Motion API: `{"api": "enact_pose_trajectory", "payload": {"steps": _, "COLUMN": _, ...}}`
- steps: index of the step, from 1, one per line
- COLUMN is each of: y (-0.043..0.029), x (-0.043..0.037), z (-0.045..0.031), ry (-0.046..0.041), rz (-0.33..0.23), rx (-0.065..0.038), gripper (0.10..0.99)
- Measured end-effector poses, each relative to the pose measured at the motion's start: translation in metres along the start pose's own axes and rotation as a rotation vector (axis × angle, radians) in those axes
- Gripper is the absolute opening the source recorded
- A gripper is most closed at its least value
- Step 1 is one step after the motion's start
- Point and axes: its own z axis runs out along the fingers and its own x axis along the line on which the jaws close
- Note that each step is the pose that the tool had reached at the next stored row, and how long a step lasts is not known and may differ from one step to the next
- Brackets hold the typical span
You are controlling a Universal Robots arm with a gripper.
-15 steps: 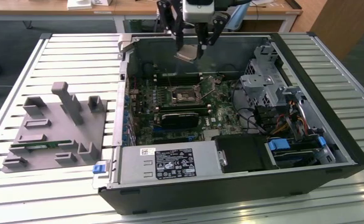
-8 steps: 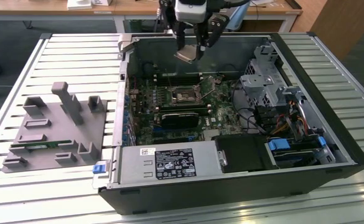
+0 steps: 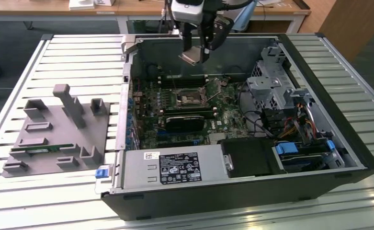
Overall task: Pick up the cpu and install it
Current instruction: 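Place the cpu into insertion slot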
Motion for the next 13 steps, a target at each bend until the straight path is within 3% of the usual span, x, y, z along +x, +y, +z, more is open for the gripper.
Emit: {"api": "enact_pose_trajectory", "payload": {"steps": 13, "y": -0.0003, "x": 0.0000, "z": 0.0058, "ry": -0.0105, "rz": 0.235, "rx": 0.000, "gripper": 0.533}}
